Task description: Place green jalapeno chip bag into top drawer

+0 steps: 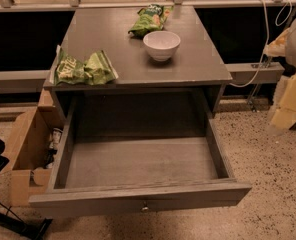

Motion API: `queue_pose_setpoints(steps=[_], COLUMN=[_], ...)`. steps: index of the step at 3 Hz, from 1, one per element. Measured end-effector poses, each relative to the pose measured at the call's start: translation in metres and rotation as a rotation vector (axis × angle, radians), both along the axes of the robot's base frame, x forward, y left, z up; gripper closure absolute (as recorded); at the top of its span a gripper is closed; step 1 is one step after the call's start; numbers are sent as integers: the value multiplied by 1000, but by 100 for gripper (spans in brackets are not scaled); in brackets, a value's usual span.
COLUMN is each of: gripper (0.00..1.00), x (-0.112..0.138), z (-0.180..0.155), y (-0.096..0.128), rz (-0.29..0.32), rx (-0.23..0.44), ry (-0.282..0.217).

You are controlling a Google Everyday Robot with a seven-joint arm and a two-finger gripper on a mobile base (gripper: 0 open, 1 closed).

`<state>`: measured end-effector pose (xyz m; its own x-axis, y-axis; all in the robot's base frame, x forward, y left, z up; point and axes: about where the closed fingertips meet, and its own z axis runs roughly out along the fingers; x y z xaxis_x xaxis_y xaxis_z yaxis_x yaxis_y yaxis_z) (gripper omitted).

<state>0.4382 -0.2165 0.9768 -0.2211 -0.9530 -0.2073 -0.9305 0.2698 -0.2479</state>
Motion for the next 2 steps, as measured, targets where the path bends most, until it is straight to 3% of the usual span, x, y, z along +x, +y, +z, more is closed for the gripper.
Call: queue_pose_setpoints(steps=[1,2], gripper=[0,0], x=[0,25], z=[0,-3], y=[0,18], rz=[0,26], rx=[0,68], ry=[-2,-38])
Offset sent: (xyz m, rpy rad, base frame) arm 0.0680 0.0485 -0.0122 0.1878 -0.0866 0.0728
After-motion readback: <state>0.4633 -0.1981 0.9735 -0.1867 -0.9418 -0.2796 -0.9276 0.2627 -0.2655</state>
